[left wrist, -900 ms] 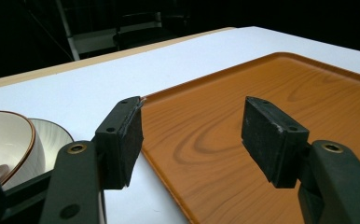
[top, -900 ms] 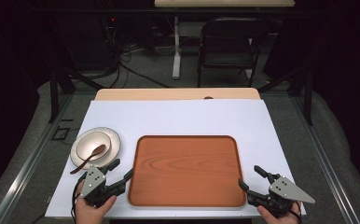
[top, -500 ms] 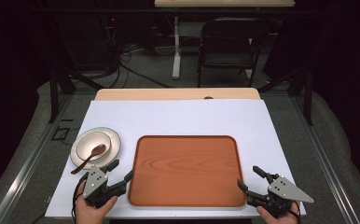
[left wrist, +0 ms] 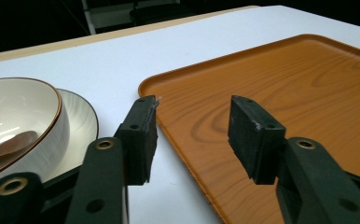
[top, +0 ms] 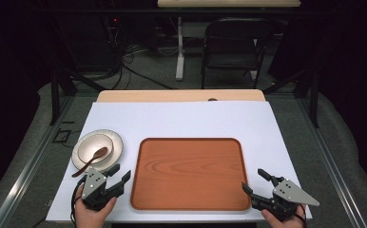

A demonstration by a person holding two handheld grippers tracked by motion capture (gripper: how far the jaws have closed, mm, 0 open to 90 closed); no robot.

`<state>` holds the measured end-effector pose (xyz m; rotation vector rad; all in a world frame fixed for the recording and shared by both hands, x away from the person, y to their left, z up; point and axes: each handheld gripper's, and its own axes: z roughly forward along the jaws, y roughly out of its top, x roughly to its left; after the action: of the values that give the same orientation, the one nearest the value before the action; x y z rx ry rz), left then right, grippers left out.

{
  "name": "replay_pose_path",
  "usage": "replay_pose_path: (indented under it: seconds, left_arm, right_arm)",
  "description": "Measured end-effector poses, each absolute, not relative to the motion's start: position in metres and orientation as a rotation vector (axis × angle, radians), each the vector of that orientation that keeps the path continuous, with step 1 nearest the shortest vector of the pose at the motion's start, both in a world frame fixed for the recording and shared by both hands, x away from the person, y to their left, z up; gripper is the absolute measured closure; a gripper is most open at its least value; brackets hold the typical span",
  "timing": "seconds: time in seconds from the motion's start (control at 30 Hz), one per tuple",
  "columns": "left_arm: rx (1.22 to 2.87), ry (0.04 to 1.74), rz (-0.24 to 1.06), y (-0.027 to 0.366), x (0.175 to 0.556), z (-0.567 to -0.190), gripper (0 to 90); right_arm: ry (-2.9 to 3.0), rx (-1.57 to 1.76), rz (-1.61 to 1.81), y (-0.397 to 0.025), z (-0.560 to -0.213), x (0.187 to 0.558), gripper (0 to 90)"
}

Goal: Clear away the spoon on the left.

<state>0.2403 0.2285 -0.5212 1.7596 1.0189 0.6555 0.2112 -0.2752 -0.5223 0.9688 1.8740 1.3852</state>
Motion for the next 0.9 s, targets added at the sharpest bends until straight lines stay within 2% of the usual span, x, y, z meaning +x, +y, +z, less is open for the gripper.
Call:
replay_pose_path:
  seconds: [0.57, 0.9]
  left_arm:
    - [1.763, 1.137, 0.671, 0.245, 0.24, -0.514, 84.2]
    - [1.747, 1.22, 0.683, 0.252, 0.239, -0.511, 89.0]
  right_arm:
    - [1.874, 0.987, 1.392, -0.276, -0.523, 0.212, 28.0]
    - [1.875, 0.986, 1.391, -0.276, -0.524, 0.212, 28.0]
